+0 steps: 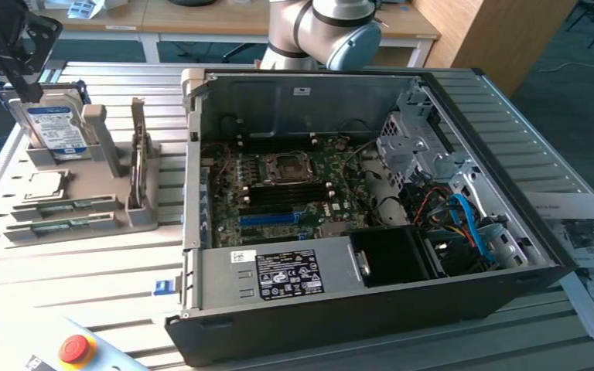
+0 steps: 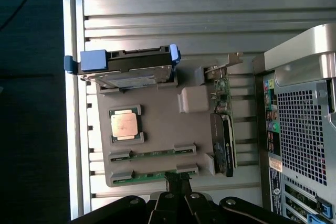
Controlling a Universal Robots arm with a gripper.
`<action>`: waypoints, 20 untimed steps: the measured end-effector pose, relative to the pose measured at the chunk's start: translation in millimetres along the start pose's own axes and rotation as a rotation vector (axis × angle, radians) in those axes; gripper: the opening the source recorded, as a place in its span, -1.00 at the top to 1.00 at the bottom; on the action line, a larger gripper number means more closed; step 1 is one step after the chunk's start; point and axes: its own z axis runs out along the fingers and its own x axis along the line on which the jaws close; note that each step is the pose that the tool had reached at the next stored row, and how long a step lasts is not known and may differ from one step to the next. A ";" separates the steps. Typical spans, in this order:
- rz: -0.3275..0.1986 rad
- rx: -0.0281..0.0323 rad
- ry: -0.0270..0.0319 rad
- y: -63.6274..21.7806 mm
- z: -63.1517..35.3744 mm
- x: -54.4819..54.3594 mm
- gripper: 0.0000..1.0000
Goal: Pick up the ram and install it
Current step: 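Pick up the ram and move it above insertion slot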
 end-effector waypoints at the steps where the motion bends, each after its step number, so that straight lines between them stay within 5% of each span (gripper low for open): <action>1: 0.000 0.0003 0.0000 0.0 0.0 0.0 0.80; 7: -0.055 -0.0002 0.0026 0.0 0.1 0.1 0.80; 20: -0.264 -0.0048 0.0124 -0.1 0.4 0.0 0.80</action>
